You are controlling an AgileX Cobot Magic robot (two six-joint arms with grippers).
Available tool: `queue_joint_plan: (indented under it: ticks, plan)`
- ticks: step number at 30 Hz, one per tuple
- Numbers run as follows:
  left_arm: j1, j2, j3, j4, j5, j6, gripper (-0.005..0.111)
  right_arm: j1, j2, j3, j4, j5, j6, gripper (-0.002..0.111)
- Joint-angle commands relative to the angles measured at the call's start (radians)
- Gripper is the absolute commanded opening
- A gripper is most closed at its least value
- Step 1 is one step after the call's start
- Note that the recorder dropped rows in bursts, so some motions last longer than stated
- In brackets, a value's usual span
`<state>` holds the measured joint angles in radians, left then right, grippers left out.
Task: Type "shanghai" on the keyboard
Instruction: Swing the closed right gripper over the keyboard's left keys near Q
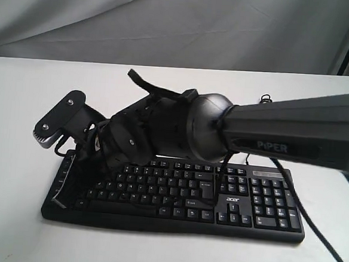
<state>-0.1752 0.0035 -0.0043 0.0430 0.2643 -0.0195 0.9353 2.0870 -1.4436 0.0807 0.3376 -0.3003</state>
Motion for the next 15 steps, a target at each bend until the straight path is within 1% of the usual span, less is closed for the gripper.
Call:
queue_joint_plan:
  ticks: [1, 7, 15]
  plan:
    - [-0.004, -0.003, 0.004, 0.001, -0.003, -0.003, 0.000, 0.006, 0.031, -0.019, 0.015, -0.015, -0.012, 0.000]
    - [-0.004, -0.003, 0.004, 0.001, -0.003, -0.003, 0.000, 0.006, 0.073, -0.019, 0.061, -0.040, -0.006, 0.000]
    - [-0.004, -0.003, 0.004, 0.001, -0.003, -0.003, 0.000, 0.006, 0.084, -0.019, 0.061, -0.046, -0.006, 0.000]
